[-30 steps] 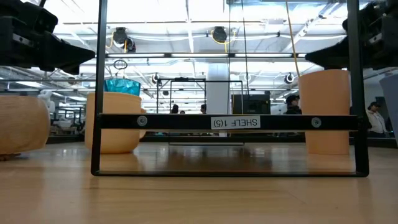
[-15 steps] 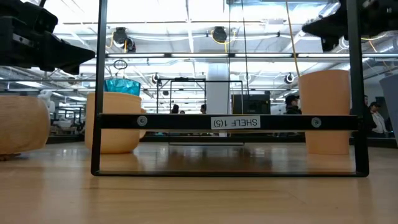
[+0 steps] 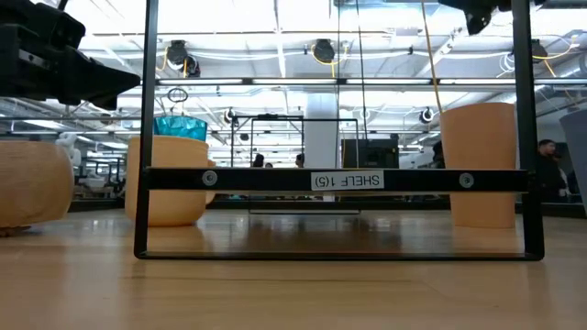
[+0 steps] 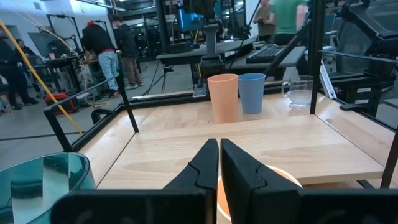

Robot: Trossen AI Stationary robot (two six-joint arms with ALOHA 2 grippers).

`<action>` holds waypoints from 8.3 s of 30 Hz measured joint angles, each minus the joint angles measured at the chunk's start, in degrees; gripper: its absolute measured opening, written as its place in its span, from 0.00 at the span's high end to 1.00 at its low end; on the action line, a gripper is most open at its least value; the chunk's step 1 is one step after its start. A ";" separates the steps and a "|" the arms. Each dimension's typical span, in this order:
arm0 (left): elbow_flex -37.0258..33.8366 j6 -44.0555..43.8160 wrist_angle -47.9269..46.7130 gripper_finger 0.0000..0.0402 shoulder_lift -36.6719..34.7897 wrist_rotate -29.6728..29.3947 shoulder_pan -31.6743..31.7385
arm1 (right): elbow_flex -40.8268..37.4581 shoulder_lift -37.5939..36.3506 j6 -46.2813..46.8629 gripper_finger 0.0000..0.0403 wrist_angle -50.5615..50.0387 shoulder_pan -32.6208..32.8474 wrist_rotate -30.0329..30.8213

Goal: Stack small to large cups/mugs on shelf
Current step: Put the light blue cup on the shelf

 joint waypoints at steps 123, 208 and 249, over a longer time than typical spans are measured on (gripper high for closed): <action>83.06 2.98 -64.85 0.95 52.15 -4.78 -3.49 | 34.51 23.37 1.09 1.00 -29.14 0.00 0.02; 73.79 4.85 -69.03 0.48 75.80 -13.11 5.42 | -7.82 23.19 8.49 1.00 12.22 15.52 8.02; 73.77 3.61 -71.73 0.61 82.25 -12.06 13.85 | -7.82 23.19 3.58 1.00 13.72 15.52 8.00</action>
